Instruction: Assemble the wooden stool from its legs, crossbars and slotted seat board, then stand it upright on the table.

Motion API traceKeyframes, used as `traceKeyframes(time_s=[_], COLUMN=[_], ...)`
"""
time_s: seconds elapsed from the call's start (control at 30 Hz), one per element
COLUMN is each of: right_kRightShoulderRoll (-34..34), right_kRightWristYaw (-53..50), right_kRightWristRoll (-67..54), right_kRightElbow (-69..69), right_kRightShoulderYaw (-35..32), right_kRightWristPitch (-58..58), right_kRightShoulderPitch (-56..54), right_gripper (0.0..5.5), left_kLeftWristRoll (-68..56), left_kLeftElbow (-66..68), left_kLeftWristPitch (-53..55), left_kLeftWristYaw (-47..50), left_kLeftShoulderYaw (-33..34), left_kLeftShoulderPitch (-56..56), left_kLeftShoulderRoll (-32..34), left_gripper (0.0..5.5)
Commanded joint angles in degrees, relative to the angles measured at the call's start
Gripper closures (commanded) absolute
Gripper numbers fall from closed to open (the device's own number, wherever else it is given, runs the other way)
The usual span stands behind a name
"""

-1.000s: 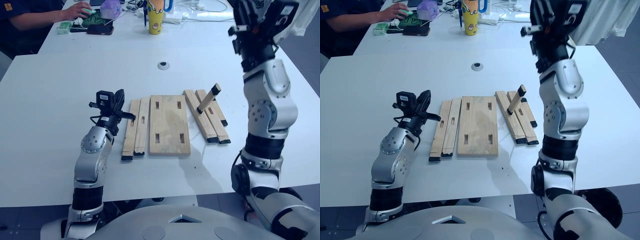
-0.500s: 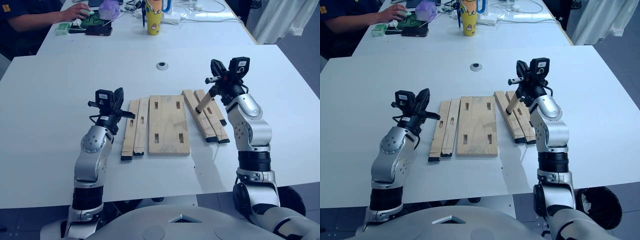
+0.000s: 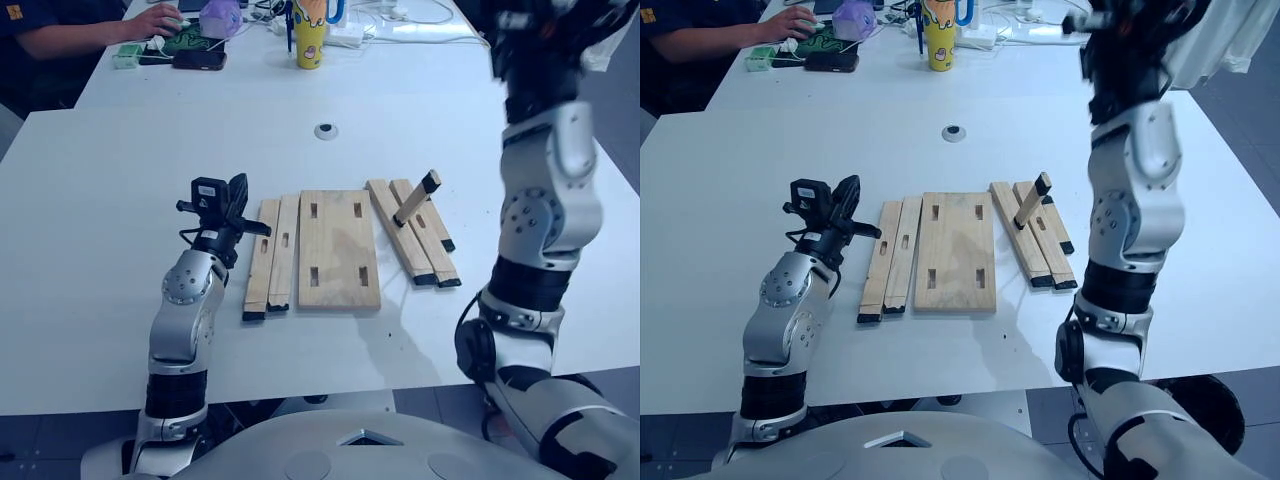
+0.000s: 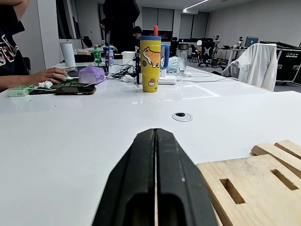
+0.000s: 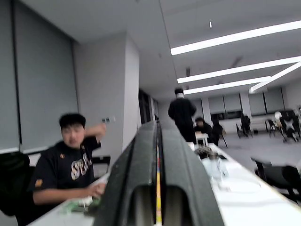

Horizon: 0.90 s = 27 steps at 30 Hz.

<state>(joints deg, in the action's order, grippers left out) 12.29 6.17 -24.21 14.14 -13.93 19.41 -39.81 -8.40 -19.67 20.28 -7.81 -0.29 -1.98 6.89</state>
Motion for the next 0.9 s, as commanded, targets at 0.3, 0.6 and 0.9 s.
traceKeyframes(time_s=[0.3,0.6,0.9], right_kRightShoulderRoll=[-1.5,-4.7,9.6], right_kRightWristYaw=[4.6,4.2,7.7], right_kRightWristRoll=[2.2,-1.2,1.3], right_kRightElbow=[-9.8,-2.5,-8.9], right_kRightShoulderYaw=[8.3,3.5,-1.2], right_kRightWristPitch=[10.3,0.9,10.0], right_kRightShoulderPitch=[21.4,15.9,20.3], right_gripper=[5.48,5.48,5.48], left_kLeftWristRoll=[-0.2,0.1,0.3], left_kLeftElbow=[0.8,0.4,-1.4], left_kLeftWristPitch=[0.0,0.0,-0.2], left_kLeftWristYaw=[-0.8,-0.7,1.1], left_kLeftShoulderYaw=[0.2,-0.4,-0.2], left_kLeftShoulderPitch=[-1.4,-0.9,1.5], left_kLeftShoulderRoll=[0.4,-0.2,-1.1], left_gripper=[5.50,5.50,5.50])
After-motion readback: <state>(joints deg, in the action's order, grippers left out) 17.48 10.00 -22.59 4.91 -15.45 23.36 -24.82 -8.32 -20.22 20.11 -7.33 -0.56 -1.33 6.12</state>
